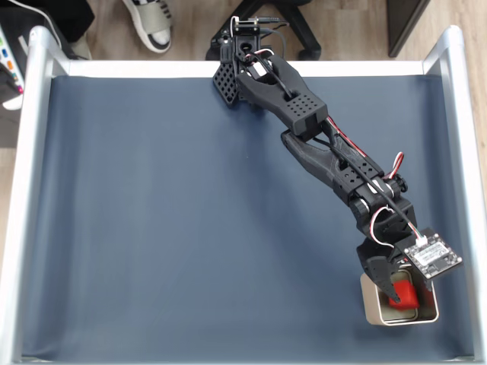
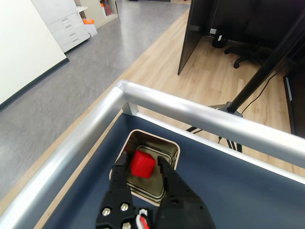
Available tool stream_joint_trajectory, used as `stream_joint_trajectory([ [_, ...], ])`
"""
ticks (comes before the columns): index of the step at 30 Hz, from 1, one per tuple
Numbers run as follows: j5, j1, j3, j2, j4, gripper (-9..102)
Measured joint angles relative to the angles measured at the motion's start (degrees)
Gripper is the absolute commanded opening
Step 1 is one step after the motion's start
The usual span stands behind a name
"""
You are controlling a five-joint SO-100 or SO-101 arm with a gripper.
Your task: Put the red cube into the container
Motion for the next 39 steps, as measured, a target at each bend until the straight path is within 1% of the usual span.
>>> stream_joint_trajectory([
  [10, 0.0, 0.0, 0.0, 0.0, 0.0, 22],
  [12, 0.0, 0.0, 0.0, 0.0, 0.0, 21],
  [14, 0.0, 0.0, 0.0, 0.0, 0.0, 17],
  [18, 0.0, 0.0, 0.0, 0.0, 0.0, 1],
  [24, 0.6, 0.0, 0.5, 1.6, 0.0, 0],
  [27, 0.7, 0.7, 5.8, 7.3, -0.2, 0],
  [31, 0.7, 2.9, 19.5, 18.8, -3.3, 0],
  [36, 0.4, 7.4, 43.6, 37.1, -11.8, 0],
  [39, -0.4, 10.3, 56.3, 47.4, -15.2, 0],
])
